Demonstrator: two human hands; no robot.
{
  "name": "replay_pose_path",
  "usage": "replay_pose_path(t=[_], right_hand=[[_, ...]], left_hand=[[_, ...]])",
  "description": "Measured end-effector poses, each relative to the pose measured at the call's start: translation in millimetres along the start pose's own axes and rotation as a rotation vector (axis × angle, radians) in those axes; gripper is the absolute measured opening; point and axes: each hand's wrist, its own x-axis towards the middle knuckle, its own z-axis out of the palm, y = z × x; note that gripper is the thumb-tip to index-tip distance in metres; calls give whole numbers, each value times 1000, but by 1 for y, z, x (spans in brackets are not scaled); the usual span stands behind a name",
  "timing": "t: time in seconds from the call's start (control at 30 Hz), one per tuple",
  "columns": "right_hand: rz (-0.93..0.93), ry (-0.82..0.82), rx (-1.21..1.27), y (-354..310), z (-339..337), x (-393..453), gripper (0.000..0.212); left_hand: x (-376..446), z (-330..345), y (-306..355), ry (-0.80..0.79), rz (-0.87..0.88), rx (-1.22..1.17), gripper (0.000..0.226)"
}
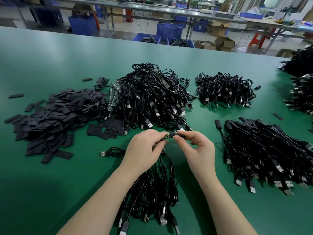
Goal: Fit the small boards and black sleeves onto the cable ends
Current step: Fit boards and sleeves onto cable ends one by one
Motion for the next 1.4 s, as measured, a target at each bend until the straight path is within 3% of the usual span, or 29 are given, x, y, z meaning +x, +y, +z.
replay_pose_path(t=[0.23,0.37,0.5,0.73,1.1,1.23,1.4], right_hand=[[94,-203,101,-3,-12,8,29],[141,-214,163,-1,-14,9,28],[183,-225,227,-1,-10,6,26],[259,-199,286,-3,-6,4,22],[358,-88,420,-3,0,1,11],[399,-89,485,-2,4,-2,26],[407,-75,573,-3,8,-3,39]], left_hand=[[0,-3,-4,-126,9,-36,32],[-2,-4,-3,-42,-172,-106,37],[-1,-4,0,11,-206,-149,20],[-5,-2,3,114,-247,-191,24],[-3,0,2,79,-74,-166,21],[-3,2,3,192,-98,-152,17],[-3,1,6,202,-24,-33,14]])
